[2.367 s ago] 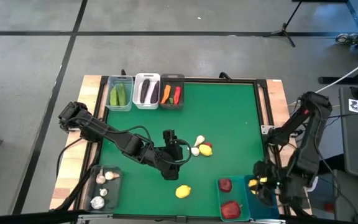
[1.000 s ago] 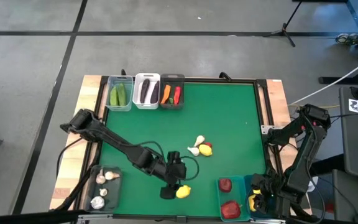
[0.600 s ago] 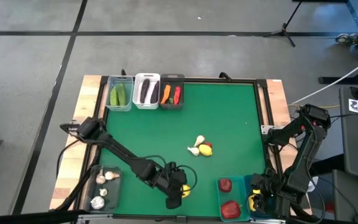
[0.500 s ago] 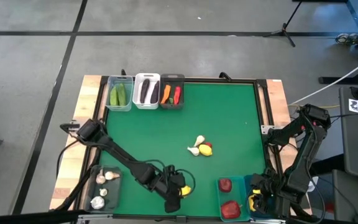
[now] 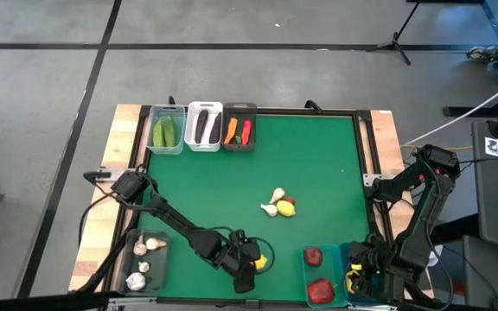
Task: Sort produce into baskets
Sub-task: Put the yellow lemon into the blue bin
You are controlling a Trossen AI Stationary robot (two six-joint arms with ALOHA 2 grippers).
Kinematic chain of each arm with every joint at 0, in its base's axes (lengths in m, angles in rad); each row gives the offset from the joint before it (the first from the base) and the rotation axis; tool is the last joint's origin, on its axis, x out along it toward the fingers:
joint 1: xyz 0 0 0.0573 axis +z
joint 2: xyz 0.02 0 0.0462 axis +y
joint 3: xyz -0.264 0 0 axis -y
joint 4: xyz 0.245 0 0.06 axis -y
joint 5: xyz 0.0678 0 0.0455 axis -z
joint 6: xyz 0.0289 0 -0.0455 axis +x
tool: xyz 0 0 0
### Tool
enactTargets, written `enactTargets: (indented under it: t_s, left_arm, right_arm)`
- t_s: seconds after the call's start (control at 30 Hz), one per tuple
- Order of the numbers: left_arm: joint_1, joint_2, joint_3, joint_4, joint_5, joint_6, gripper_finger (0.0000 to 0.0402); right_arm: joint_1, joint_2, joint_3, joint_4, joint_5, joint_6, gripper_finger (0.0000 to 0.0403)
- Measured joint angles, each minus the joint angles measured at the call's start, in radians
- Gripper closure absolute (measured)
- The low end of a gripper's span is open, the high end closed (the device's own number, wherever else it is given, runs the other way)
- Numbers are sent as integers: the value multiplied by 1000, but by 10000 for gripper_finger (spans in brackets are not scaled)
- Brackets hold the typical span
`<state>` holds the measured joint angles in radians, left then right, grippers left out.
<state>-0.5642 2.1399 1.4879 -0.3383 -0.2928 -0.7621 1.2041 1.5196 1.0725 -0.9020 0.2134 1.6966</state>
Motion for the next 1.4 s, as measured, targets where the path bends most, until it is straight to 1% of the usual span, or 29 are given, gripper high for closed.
enactTargets:
  t_s: [0.1, 0.23, 0.33, 0.5, 0.57, 0.63, 0.73, 0.83, 0.97, 1.07, 1.13, 1.2, 1.27, 1.33, 1.4]
  left_arm:
    - [10, 0, 1, 10, 4, 35, 94]
    - [29, 1, 1, -6, 45, 36, 99]
    - [42, 1, 1, -28, 55, 45, 119]
    - [56, 1, 1, -41, 88, 65, 165]
    - [59, 4, 2, -46, 97, 65, 181]
    - [59, 5, 2, -47, 96, 65, 193]
    - [59, 4, 2, -46, 95, 84, 199]
    - [60, -9, 0, -50, 75, 111, 198]
    - [70, -71, -2, -45, 20, 158, 195]
    - [78, -132, -1, -22, -56, 201, 195]
    - [80, -170, -1, 20, -120, 250, 194]
    - [80, -206, -1, 117, -188, 314, 194]
    - [75, -233, 0, 254, -235, 412, 194]
    - [66, -239, 1, 392, -244, 521, 194]
    - [55, -238, 1, 494, -241, 617, 194]
  right_arm:
    - [0, 0, 0, 4, 14, -1, 91]
    - [0, 0, 0, 13, 32, -3, 91]
    - [0, 0, 0, 13, 46, -4, 91]
    - [1, 0, 0, 13, 55, -4, 91]
    - [1, 0, 0, 14, 76, -7, 91]
    - [1, 0, 4, 19, 118, -45, 91]
    - [1, 0, 43, 18, 223, -123, 91]
    - [0, 0, 106, 11, 372, -235, 91]
    - [0, -1, 182, 22, 679, -413, 91]
    - [-1, -2, 215, 39, 908, -552, 91]
    - [-9, -2, 222, 61, 1024, -649, 91]
    - [-25, -2, 222, 95, 1099, -731, 91]
    - [-50, -2, 222, 120, 1140, -797, 91]
    - [-85, -2, 222, 161, 1175, -861, 91]
    - [-124, -2, 222, 218, 1184, -939, 91]
